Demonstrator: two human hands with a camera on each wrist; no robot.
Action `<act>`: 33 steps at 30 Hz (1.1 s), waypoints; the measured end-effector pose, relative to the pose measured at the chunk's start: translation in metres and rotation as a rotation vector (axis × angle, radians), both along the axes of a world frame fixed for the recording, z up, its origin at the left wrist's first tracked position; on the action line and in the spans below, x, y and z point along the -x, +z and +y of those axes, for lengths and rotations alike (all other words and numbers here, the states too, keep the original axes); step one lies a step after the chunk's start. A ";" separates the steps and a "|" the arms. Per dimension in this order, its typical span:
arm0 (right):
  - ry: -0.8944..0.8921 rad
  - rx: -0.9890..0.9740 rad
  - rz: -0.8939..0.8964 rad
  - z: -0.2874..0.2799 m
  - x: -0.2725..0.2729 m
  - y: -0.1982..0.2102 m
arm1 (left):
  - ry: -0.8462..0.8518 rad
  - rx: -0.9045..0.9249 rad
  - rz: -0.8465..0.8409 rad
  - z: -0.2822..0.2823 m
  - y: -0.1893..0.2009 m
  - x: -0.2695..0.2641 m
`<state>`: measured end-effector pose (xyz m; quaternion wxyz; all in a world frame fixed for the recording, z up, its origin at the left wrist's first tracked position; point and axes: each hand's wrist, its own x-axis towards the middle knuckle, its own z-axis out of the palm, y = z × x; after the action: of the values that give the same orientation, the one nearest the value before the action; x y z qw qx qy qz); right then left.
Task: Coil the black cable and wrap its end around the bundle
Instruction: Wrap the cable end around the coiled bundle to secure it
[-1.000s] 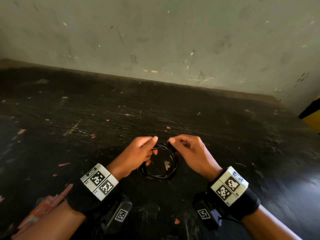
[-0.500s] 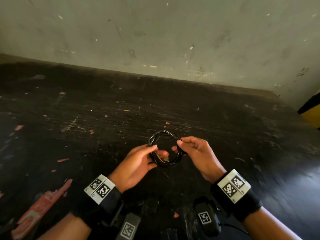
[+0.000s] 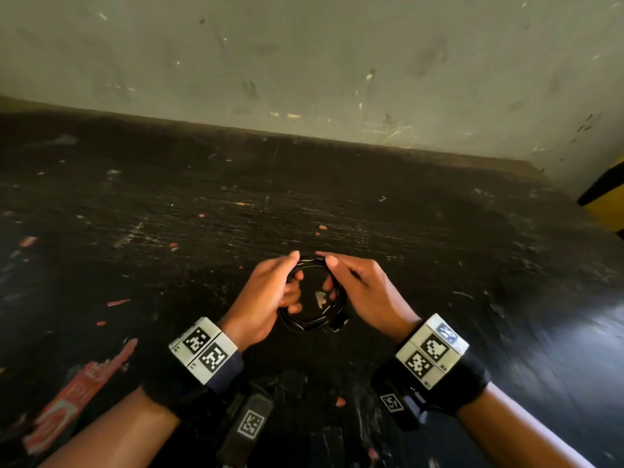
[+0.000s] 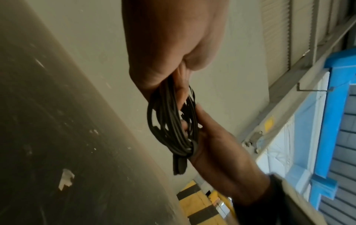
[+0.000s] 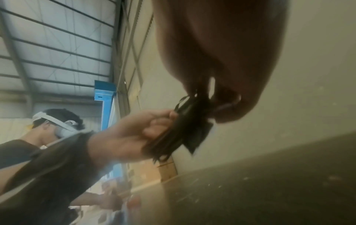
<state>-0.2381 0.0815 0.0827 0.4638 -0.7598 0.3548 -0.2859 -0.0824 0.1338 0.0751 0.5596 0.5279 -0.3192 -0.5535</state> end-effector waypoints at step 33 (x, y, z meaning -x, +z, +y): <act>0.622 0.435 0.724 0.059 -0.102 -0.130 | 0.490 -0.552 -0.148 0.138 -0.079 -0.089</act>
<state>-0.1359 0.1402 -0.0477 0.2059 -0.9581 0.1824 0.0792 0.0068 0.2714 -0.0043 0.4875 0.7583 -0.0618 -0.4285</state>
